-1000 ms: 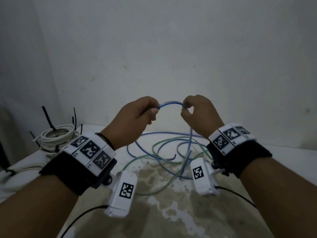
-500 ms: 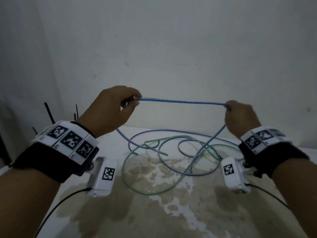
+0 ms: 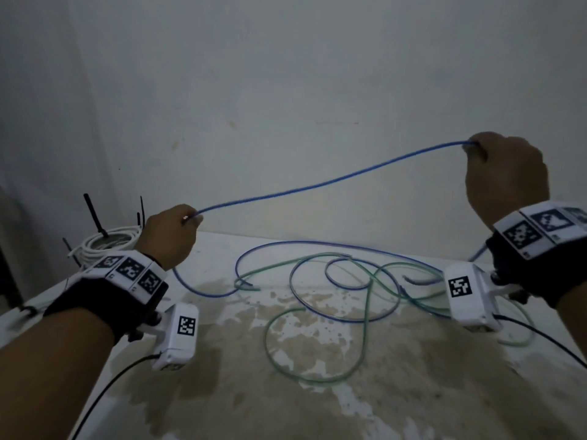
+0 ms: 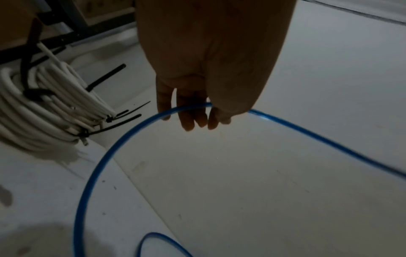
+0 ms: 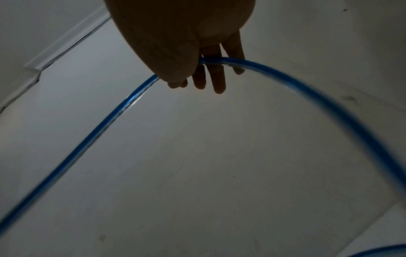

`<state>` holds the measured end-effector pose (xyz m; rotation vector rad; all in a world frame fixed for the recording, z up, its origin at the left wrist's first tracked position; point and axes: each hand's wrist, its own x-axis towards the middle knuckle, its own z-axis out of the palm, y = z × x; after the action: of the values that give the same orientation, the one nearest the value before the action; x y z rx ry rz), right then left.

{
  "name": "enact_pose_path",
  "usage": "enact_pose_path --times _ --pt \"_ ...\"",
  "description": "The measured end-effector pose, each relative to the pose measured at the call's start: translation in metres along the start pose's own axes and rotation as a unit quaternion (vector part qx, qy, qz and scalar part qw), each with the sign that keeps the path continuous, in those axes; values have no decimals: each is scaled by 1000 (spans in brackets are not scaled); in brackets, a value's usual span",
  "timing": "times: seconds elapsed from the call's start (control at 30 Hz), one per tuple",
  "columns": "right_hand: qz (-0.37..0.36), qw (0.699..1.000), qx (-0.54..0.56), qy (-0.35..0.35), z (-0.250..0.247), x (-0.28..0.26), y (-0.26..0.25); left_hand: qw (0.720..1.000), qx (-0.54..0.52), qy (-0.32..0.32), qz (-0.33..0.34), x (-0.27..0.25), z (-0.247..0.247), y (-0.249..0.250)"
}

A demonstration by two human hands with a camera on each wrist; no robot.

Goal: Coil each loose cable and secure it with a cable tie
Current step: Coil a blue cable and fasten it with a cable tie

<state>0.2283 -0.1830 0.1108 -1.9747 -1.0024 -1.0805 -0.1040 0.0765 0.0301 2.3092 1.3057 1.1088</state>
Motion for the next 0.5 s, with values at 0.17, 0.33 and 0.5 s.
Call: enact_pose_path --times 0.17,0.33,0.5 --pt "22 997 47 -58 -3 -13 -7 990 -104 11 -90 3 -10 8" --pt "111 972 105 -177 -1 -29 -20 912 -387 -19 -132 -5 -20 54" --pt "168 946 179 -211 -6 -55 -30 820 -559 -76 -96 -26 -33 97"
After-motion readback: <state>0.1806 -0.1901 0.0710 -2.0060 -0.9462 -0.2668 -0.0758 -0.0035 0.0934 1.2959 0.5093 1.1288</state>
